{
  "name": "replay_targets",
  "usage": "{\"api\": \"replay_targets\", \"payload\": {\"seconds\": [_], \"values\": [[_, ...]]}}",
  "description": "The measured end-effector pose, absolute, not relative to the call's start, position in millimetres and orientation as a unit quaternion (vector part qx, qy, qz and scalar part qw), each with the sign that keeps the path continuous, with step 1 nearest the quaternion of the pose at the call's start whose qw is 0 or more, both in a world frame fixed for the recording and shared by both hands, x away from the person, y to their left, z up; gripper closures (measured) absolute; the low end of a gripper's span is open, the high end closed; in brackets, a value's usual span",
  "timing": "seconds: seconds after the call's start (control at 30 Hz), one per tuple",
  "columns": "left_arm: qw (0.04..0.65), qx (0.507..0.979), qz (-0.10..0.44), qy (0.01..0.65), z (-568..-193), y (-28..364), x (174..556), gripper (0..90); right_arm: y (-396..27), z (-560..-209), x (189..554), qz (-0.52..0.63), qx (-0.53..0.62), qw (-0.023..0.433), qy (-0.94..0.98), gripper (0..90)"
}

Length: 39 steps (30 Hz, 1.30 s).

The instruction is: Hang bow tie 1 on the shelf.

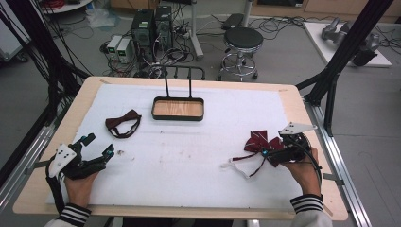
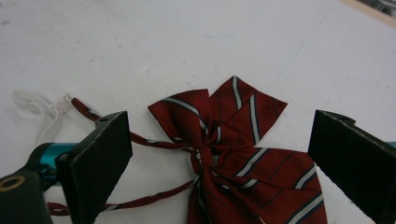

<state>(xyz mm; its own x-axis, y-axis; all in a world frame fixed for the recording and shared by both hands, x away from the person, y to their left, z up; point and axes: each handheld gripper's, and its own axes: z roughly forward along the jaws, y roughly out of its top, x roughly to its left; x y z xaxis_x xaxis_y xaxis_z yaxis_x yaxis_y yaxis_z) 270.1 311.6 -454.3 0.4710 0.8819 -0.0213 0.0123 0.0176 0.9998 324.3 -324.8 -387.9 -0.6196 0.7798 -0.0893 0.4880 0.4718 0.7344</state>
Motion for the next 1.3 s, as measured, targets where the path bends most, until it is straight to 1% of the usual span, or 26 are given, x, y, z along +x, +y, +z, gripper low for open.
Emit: {"api": "replay_targets", "payload": {"seconds": [0.23,0.6,0.63,0.7,0.87,1.0,1.13,1.23,1.3], "values": [[0.61,0.604,0.357,0.37,-454.3,311.4,270.0,15.5,-319.5,-394.7,334.3,0.294,0.378,0.19,0.857,6.7],[0.609,0.605,0.357,0.369,-454.3,311.5,269.8,15.5,-316.3,-399.6,347.7,0.254,0.391,0.167,0.869,6.8],[0.609,0.605,0.357,0.369,-454.3,311.5,269.8,15.5,-315.9,-400.5,348.8,0.249,0.393,0.164,0.87,7.6],[0.609,0.605,0.357,0.369,-454.3,311.5,269.8,15.5,-315.1,-402.0,350.8,0.241,0.389,0.158,0.875,14.1],[0.609,0.605,0.357,0.369,-454.3,311.4,269.8,15.5,-312.1,-405.4,355.1,0.223,0.386,0.149,0.883,14.5],[0.61,0.604,0.357,0.369,-454.4,311.5,269.9,15.5,-312.8,-409.0,357.8,0.209,0.387,0.14,0.887,16.5],[0.61,0.604,0.357,0.369,-454.3,311.5,269.9,15.5,-312.7,-410.2,358.6,0.202,0.385,0.13,0.891,20.0],[0.61,0.604,0.357,0.369,-454.4,311.5,269.9,15.5,-311.3,-412.0,360.2,0.191,0.383,0.121,0.895,25.4],[0.61,0.604,0.357,0.369,-454.4,311.5,269.9,15.5,-310.8,-412.6,360.6,0.187,0.383,0.12,0.897,26.3]]}}
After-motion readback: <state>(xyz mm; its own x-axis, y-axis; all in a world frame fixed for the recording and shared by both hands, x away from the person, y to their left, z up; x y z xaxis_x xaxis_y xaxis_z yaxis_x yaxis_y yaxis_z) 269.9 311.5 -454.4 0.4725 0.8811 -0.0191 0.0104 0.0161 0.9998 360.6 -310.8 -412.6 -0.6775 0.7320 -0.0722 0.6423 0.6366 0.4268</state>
